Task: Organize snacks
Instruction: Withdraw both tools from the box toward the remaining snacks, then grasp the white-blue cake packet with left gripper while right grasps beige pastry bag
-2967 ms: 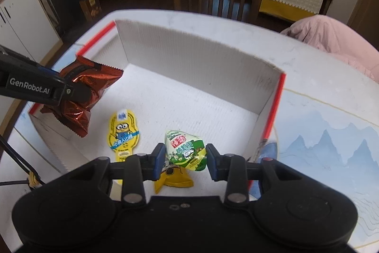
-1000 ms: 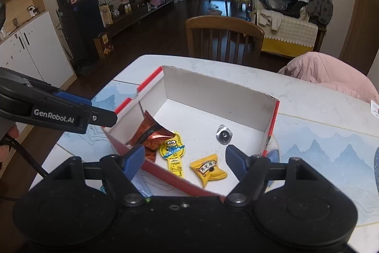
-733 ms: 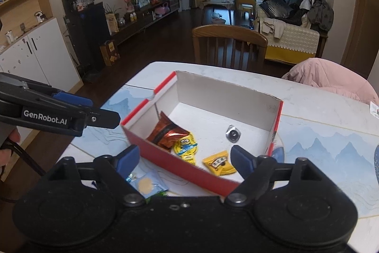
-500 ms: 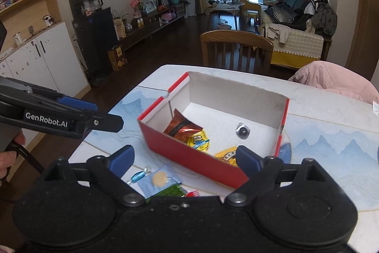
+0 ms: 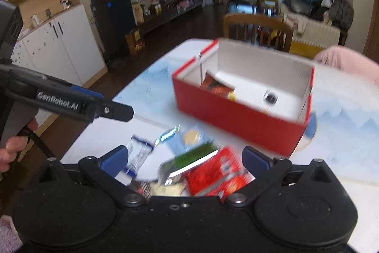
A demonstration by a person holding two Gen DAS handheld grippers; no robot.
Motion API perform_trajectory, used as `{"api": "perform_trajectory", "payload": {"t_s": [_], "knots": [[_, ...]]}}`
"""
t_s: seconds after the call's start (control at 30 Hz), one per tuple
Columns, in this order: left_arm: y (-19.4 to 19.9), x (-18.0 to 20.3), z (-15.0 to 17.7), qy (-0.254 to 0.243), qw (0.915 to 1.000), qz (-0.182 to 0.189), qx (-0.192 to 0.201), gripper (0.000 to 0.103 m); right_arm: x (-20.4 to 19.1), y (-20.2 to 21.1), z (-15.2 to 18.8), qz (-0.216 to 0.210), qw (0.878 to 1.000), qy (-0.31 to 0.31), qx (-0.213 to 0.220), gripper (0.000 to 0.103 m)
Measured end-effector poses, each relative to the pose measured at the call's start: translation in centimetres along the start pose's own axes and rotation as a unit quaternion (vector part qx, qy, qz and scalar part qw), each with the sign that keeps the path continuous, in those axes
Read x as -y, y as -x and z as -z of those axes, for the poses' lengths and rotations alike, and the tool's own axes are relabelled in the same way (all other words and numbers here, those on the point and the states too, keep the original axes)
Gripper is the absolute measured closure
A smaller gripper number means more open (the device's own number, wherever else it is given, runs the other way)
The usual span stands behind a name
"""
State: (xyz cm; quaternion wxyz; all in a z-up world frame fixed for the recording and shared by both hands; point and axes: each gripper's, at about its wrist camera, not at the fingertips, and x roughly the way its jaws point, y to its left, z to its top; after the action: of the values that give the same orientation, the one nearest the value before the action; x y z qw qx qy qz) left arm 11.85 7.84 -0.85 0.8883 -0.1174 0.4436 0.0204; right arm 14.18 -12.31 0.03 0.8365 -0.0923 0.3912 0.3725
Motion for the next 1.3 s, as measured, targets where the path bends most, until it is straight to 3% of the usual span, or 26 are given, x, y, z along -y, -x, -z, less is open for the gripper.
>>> {"api": "perform_trajectory", "payload": {"t_s": [0.27, 0.63, 1.3], "knots": [[-3.9, -2.5, 2.3, 0.027, 0.9973, -0.031, -0.061, 0.026, -0.8, -2.5, 3.2, -0.004, 0.999, -0.006, -0.047, 0.003], [-9.1, -4.0, 3.5, 0.048, 0.9894, -0.054, -0.126, 0.026, -1.8, -5.3, 5.4, -0.018, 0.994, 0.023, -0.105, 0.017], [-12.9, -4.4, 2.8, 0.044, 0.9821, -0.088, -0.160, 0.027, -1.4, -9.1, 4.9, -0.026, 0.989, 0.026, -0.146, 0.049]]}}
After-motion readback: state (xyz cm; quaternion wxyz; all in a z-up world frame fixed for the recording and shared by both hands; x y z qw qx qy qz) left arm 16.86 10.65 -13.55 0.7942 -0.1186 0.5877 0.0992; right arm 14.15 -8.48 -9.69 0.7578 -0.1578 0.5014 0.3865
